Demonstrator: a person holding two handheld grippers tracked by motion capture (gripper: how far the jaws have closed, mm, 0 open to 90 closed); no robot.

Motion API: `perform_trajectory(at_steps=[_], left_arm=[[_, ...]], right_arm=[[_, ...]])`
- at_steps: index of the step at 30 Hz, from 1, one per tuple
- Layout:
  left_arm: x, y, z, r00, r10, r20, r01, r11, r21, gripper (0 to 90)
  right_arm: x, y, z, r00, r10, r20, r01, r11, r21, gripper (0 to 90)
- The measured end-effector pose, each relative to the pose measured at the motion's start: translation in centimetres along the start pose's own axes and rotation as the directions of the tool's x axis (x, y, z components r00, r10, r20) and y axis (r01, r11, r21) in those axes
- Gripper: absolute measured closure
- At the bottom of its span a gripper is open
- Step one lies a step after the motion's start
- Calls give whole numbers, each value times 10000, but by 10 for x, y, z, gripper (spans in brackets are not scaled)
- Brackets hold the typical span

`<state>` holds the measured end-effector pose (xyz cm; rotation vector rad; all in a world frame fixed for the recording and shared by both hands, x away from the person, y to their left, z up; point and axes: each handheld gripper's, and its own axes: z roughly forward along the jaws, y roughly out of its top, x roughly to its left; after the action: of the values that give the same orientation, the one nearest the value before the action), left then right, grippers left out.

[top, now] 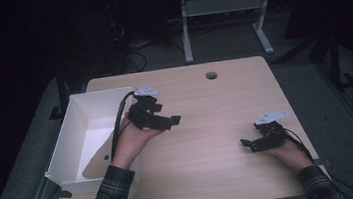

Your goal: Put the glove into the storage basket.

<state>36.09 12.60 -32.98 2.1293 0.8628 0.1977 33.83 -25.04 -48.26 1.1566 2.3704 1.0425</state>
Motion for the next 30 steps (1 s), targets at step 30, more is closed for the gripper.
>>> perform_trajectory(at_steps=[30], left_arm=[[-25,-77,96,9965,823,148,-835,9890,1219,160]], right_arm=[[0,0,0,10000,-41,-31,41,10000,26,130]])
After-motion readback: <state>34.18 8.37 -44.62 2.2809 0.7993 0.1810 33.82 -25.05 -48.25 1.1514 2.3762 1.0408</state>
